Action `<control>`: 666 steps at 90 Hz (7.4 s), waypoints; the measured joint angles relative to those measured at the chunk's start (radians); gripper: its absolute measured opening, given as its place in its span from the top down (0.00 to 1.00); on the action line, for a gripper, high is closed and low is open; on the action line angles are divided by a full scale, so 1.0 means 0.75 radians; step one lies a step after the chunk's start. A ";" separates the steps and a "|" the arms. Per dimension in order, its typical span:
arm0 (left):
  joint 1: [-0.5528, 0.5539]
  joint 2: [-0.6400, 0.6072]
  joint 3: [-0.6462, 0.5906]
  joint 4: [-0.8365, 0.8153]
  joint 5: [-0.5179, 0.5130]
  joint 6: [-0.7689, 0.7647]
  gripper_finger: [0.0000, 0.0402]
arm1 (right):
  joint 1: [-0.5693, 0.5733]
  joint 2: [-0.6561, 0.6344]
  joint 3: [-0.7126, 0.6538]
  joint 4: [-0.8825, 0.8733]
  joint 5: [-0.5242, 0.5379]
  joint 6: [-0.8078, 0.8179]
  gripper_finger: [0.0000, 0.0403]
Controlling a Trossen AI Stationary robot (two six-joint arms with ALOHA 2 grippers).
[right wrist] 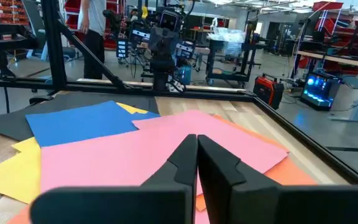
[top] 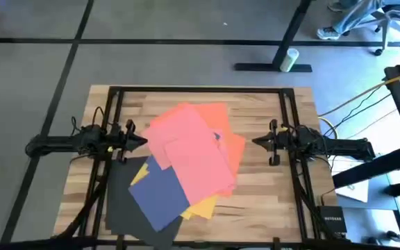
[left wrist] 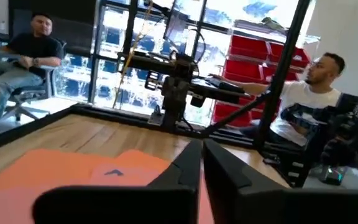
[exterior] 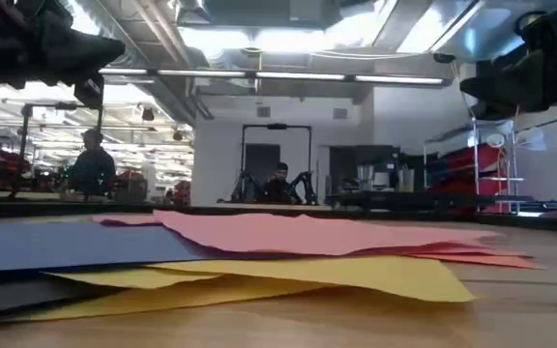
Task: Organize paper
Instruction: Put the pink paper to the top right of the table
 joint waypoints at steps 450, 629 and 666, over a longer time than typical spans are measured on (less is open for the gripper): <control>0.365 2.047 1.054 -0.899 0.213 -0.114 0.55 | 0.000 1.329 0.755 -0.186 0.314 0.240 0.82; 0.271 2.042 1.232 -0.569 0.353 -0.021 1.00 | 0.000 1.371 0.754 -0.208 0.216 0.326 0.77; 0.223 2.042 1.249 -0.480 0.353 -0.021 1.00 | -0.018 1.851 0.780 0.361 0.041 0.171 0.55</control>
